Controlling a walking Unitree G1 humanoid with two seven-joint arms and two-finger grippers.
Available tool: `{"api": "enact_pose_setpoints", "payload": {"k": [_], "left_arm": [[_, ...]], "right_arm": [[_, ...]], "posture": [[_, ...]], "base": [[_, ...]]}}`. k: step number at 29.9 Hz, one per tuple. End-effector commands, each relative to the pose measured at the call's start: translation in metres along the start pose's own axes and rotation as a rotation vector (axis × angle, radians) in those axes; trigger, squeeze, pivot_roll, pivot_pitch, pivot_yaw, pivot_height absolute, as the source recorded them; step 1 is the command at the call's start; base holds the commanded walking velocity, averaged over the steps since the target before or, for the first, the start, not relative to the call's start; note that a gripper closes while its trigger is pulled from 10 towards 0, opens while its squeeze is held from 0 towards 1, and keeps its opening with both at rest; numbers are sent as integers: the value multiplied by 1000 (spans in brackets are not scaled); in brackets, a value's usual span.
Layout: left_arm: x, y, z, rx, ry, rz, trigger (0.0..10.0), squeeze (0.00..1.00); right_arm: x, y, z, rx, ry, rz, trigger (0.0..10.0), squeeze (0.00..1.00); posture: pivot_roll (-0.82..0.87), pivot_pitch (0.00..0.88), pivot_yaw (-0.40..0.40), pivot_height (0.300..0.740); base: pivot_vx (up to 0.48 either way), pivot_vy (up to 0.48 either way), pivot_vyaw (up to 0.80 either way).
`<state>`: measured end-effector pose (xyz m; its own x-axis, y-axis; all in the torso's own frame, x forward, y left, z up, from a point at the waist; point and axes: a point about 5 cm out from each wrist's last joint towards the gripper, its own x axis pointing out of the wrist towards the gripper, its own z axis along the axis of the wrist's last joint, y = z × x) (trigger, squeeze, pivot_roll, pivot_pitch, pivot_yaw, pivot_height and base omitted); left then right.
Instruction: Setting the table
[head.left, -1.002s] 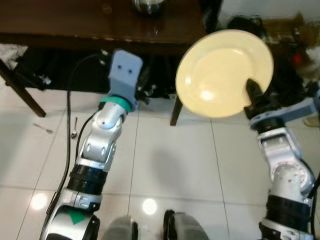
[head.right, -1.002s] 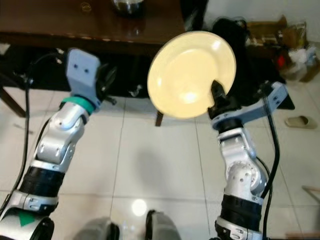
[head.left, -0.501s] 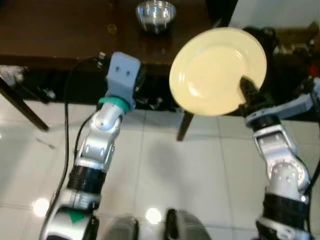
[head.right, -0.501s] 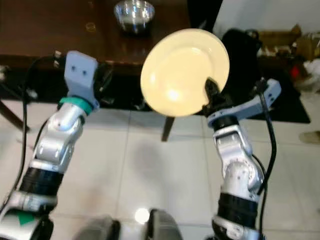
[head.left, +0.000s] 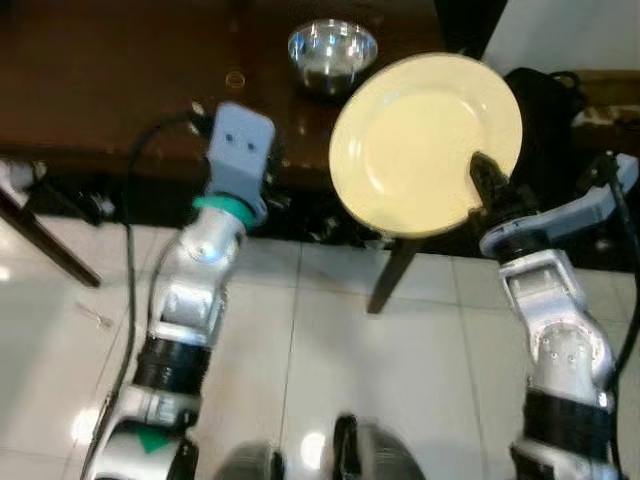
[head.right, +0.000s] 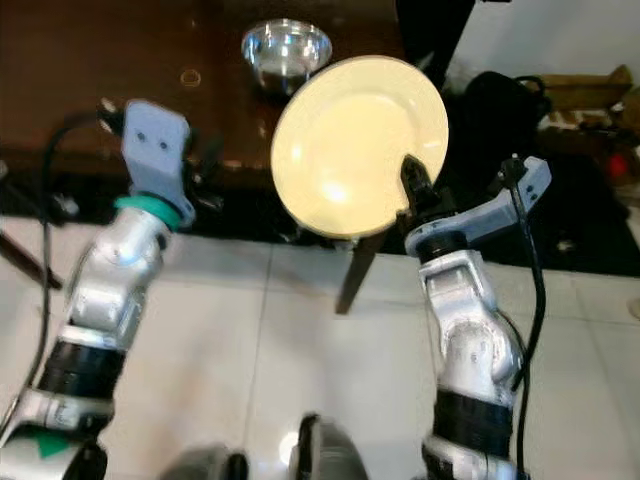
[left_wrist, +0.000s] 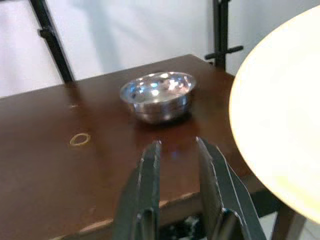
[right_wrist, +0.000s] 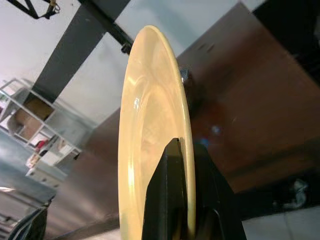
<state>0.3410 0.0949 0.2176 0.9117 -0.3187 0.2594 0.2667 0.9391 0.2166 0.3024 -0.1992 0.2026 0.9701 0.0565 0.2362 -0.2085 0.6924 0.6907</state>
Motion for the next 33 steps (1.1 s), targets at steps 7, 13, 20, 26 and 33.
{"api": "enact_pose_setpoints", "payload": {"k": [7, 13, 20, 26, 33], "left_arm": [[-3, 5, -5, 15, 16, 8, 10000, 0], [-2, 3, -5, 3, 18, -7, 10000, 0], [-8, -8, -5, 4, 2, -110, 10000, 0], [-13, -10, -5, -21, -8, -151, 10000, 0], [-13, -8, -5, -24, -6, -145, 10000, 0]], "right_arm": [[-1, 3, -1, 3, -3, 9, 10000, 0], [-1, 0, 1, -2, -12, -2, 10000, 0], [-2, -5, 8, -13, -44, -30, 10000, 0], [-7, -16, 26, -36, -111, -72, 10000, 0], [-17, -37, 33, -66, -117, -177, 10000, 0]], "posture": [[109, 79, 17, 740], [107, 77, 20, 740], [110, 76, 18, 740], [108, 75, 18, 740], [107, 75, 13, 740]], "base": [[472, 0, 0], [394, 0, 0], [0, 0, 0], [0, 0, 0], [0, 0, 0]]}}
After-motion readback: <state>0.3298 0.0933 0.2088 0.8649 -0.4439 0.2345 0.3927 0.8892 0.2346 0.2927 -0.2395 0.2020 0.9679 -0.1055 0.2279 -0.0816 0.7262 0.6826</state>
